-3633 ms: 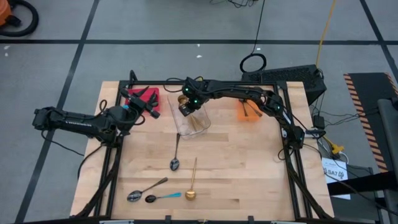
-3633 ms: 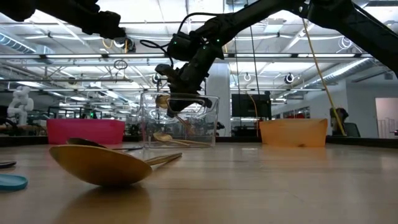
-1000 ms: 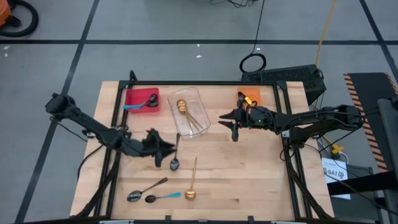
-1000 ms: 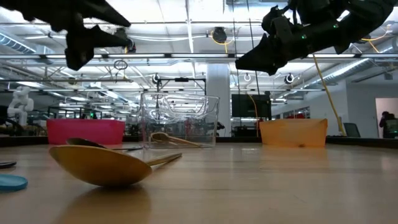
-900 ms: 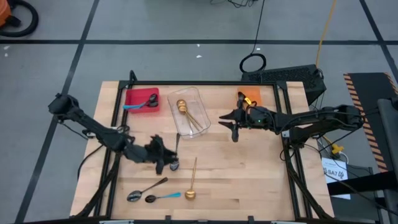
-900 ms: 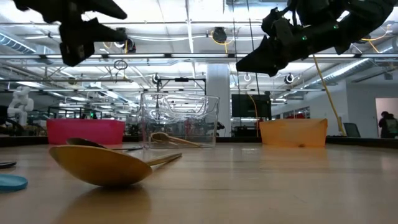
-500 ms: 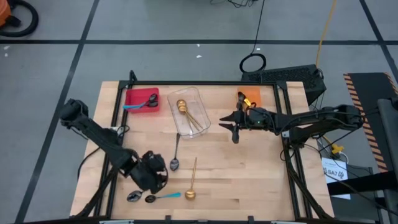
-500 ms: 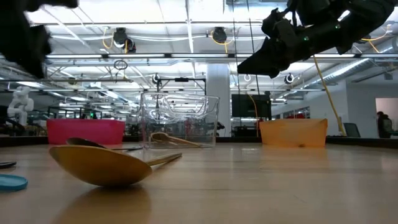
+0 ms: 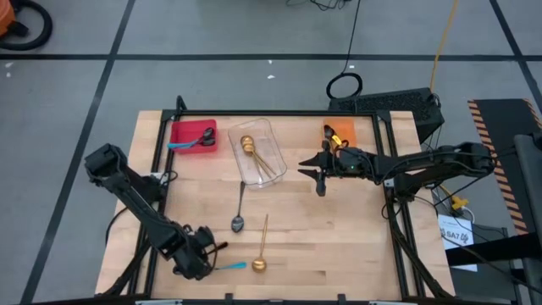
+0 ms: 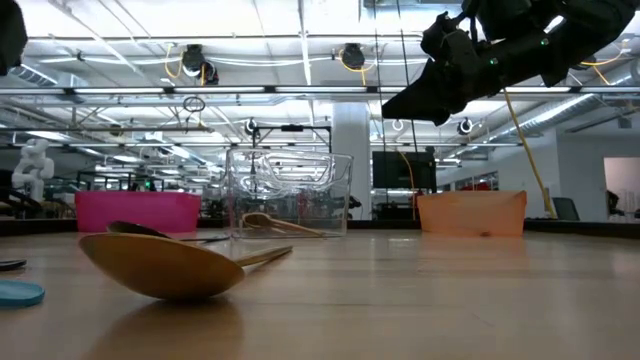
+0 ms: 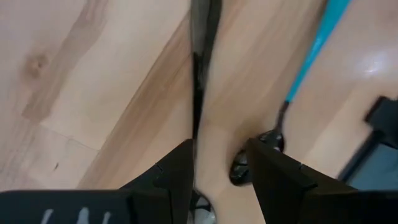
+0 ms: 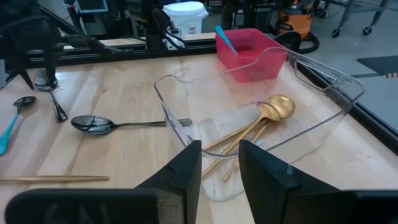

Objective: Sort silverware by color (type)
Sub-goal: Put the black spoon into the orange bin

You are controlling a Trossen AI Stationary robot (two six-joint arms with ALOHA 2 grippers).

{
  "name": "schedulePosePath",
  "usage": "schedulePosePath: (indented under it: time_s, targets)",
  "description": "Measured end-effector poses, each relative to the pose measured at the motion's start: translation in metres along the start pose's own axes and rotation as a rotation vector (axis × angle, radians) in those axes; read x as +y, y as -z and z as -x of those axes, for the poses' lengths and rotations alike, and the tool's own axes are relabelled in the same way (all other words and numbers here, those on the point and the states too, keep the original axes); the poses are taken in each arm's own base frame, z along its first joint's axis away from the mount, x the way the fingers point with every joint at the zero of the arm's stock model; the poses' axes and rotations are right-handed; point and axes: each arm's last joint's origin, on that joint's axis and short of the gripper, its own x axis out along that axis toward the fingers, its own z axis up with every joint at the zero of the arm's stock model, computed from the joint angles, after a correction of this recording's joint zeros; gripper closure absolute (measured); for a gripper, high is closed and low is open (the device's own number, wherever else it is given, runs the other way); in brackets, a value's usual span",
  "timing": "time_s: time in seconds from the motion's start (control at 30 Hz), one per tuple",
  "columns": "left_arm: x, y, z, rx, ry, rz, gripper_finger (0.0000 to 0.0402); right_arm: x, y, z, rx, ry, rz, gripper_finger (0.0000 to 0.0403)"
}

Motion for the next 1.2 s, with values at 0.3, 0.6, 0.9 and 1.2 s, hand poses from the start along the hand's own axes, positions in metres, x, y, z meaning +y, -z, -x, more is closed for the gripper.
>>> schedulePosePath:
  time_s: [0.3, 0.6, 0.9, 1.2]
  targets:
    - [0.002, 0.002, -0.025, 0.042, -0.098, -0.024, 0.0248, 0.0, 0.0, 0.0, 0.0, 0.001, -0.019, 0.0303]
    - [0.005, 0.003, -0.035, 0.048, -0.168, -0.06, 0.0258, 0.0, 0.0, 0.0, 0.0, 0.002, -0.019, 0.0303]
    - [0.009, 0.003, -0.038, 0.057, -0.21, -0.097, 0.0346, 0.0, 0.0, 0.0, 0.0, 0.002, -0.019, 0.0303]
    - [0.008, 0.003, -0.037, 0.058, -0.21, -0.126, 0.0392, 0.0, 0.0, 0.0, 0.0, 0.002, -0.019, 0.0303]
